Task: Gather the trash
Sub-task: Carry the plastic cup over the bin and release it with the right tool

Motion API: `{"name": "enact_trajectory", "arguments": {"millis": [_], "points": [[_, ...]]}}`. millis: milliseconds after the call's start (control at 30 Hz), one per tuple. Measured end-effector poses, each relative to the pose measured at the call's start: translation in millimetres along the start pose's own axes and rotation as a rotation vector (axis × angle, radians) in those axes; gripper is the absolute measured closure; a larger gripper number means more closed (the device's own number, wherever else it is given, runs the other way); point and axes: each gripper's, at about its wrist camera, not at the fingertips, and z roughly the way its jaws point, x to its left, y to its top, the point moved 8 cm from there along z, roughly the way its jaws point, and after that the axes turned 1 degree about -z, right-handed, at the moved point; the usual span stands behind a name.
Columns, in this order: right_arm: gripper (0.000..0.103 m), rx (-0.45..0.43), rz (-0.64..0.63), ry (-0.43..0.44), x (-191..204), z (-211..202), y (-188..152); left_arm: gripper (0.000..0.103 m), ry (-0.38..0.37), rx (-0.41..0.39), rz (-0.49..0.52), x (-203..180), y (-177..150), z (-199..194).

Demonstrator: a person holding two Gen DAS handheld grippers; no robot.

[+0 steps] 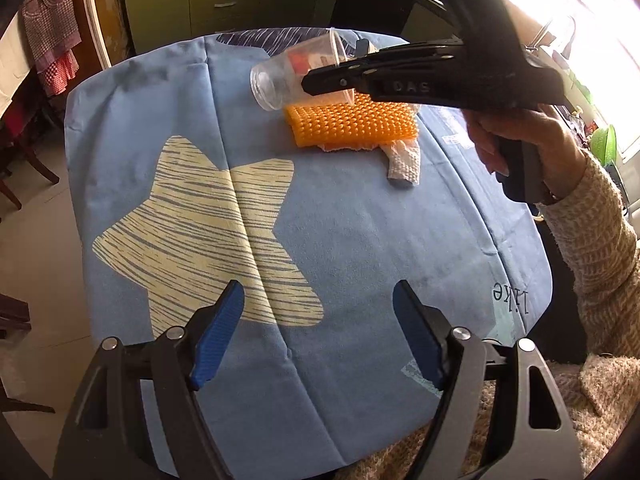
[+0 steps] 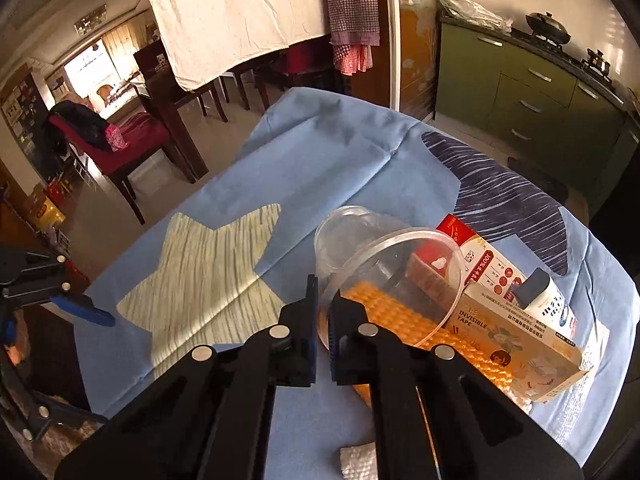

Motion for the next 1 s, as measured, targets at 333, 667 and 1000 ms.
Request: {"name": "enact_trajectory", "arguments": {"millis": [333, 667, 1000], "points": [[0.098, -0.126, 0.086, -0.207, -32, -147, -72, 0.03, -0.008, 0.011, 0.05, -19, 4, 8], [0.098, -0.046, 0.564, -0.549, -179, -256, -272, 0.03, -0.028, 0.018, 0.141, -59, 18, 19], [0.097, -0.005, 0.711, -0.491, -229, -243, -330, 0.03, -0.022, 0.044, 0.202, -84, 20, 27]]}}
